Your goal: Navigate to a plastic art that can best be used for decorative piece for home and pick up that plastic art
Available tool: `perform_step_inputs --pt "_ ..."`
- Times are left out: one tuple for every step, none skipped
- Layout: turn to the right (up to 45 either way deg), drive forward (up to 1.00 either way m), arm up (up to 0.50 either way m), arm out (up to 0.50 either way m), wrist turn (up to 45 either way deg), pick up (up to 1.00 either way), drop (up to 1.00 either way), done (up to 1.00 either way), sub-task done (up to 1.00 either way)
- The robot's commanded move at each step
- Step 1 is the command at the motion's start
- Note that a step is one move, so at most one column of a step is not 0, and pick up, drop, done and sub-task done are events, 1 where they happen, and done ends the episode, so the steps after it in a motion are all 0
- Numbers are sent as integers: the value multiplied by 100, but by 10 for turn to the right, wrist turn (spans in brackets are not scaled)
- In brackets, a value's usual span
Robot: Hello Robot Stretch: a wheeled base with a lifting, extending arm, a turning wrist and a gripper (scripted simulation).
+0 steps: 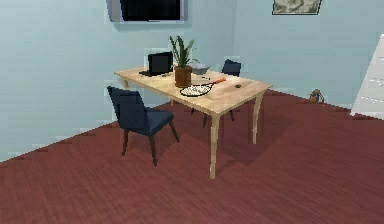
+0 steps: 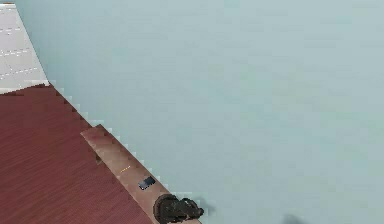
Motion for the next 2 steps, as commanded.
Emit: perform_step_inputs --pt "0 0 50 0 0 0 0 0 0" --pt "0 0 20 0 0 0 0 0 0"
